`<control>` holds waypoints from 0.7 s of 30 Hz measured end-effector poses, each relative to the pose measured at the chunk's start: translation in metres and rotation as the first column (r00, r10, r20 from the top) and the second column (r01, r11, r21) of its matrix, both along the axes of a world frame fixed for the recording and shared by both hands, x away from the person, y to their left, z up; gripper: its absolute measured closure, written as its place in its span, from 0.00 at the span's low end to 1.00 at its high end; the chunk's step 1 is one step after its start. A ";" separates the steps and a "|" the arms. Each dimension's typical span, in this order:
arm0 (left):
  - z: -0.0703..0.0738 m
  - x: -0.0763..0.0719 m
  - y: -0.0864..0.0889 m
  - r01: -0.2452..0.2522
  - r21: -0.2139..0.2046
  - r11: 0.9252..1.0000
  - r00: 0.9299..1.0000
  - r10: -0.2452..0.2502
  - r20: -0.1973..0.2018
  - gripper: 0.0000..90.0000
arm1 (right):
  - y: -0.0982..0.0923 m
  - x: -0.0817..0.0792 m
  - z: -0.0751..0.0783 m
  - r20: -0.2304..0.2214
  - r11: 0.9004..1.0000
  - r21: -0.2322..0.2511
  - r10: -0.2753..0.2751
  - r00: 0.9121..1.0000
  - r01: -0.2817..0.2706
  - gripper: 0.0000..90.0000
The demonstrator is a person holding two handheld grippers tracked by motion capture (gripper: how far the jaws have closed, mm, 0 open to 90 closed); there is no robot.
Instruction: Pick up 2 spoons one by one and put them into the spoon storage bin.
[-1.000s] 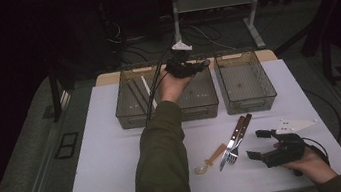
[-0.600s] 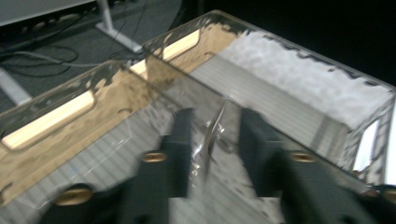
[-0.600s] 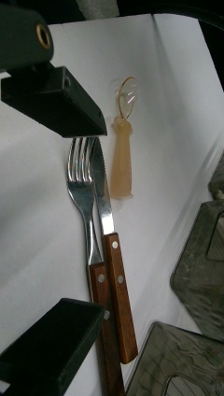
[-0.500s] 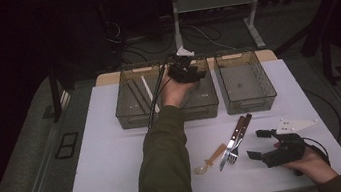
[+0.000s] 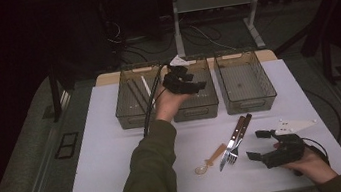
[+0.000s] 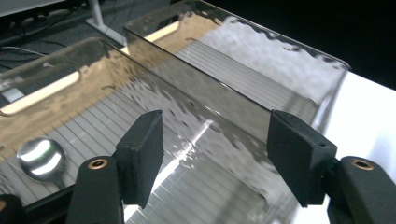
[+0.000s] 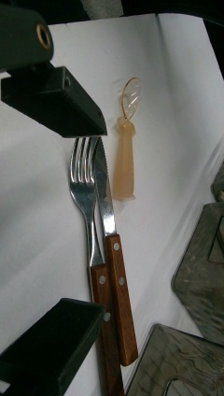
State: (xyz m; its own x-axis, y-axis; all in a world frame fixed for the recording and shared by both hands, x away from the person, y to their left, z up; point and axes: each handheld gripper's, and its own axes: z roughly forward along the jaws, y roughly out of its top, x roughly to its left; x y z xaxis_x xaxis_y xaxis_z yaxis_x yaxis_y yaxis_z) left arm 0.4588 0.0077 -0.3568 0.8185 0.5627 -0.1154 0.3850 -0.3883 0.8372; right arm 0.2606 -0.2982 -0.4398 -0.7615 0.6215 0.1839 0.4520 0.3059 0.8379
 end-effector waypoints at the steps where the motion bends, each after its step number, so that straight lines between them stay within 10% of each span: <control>1: 0.000 -0.004 0.001 0.003 0.002 1.000 1.000 -0.003 -0.002 0.37 | 0.000 0.000 0.000 -0.001 1.000 -0.002 -0.002 1.000 0.002 0.13; 21: -0.020 -0.081 0.033 0.109 0.013 0.994 0.994 -0.109 -0.020 0.24 | -0.002 0.002 -0.003 -0.015 1.000 -0.019 -0.022 1.000 0.021 0.13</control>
